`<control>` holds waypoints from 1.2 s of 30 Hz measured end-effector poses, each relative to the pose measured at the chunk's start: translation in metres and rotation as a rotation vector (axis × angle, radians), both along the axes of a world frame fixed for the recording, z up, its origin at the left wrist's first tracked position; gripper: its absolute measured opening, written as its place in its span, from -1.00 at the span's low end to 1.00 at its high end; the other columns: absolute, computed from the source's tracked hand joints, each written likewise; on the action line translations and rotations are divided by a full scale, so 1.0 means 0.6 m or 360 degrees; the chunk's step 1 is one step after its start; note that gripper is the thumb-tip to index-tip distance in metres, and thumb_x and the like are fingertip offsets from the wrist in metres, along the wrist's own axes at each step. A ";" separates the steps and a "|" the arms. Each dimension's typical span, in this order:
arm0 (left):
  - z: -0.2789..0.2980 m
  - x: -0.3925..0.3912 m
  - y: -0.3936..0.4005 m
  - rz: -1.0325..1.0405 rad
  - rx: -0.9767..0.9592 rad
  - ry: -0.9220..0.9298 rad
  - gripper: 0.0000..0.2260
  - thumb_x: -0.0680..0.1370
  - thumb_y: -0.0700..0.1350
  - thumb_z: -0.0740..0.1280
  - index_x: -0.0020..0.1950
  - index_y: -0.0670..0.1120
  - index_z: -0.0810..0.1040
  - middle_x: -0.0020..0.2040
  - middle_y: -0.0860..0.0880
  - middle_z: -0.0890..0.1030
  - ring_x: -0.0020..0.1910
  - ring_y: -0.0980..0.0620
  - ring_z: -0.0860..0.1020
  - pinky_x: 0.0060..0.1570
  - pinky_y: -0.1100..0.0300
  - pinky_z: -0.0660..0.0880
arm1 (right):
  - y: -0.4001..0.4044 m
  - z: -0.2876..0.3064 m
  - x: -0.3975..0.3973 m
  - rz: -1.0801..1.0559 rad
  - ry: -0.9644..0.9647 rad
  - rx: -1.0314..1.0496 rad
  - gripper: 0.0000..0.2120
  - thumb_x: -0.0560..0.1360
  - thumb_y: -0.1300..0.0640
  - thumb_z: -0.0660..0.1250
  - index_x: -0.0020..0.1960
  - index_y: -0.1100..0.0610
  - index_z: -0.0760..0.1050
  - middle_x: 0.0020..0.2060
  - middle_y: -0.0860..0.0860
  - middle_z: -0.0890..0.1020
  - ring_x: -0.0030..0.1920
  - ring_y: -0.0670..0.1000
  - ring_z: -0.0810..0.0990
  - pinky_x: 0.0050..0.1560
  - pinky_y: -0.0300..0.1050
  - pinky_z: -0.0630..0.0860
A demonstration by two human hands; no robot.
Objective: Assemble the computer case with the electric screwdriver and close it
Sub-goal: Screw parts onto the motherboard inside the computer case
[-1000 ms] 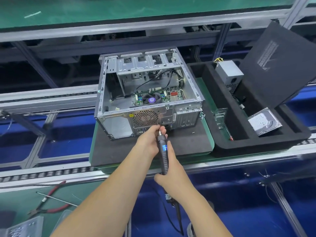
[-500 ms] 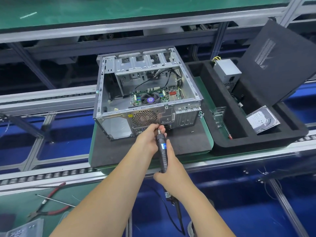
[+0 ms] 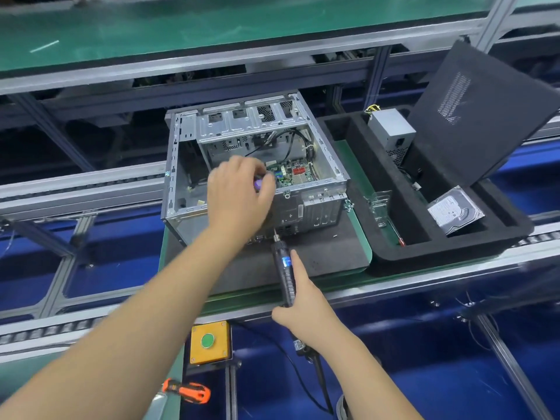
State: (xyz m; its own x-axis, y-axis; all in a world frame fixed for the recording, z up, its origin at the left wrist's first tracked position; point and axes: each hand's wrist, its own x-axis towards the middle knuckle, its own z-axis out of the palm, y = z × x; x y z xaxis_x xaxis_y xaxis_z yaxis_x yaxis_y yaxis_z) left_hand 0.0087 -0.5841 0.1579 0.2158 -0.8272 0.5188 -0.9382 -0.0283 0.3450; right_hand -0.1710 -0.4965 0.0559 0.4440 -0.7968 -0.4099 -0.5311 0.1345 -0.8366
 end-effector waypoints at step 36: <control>-0.001 0.065 -0.110 -0.0348 0.1696 0.0087 0.14 0.23 0.72 0.09 0.41 -0.18 0.50 0.37 -0.08 0.49 0.25 -0.08 0.49 0.18 0.07 0.33 | -0.012 0.018 -0.001 0.0128 0.0100 -0.0042 0.07 0.53 0.19 0.33 0.58 -0.40 -0.42 0.34 -0.06 0.37 -0.02 0.02 0.62 -0.06 -0.07 0.66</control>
State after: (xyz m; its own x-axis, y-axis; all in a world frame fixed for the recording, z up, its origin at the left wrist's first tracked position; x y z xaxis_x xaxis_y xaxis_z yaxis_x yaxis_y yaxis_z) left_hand 0.0479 -0.6501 0.1575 0.0101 -0.8696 -0.4937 -0.9435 -0.1719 0.2834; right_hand -0.1718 -0.5036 0.0668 0.4810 -0.7705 -0.4183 -0.5907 0.0678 -0.8041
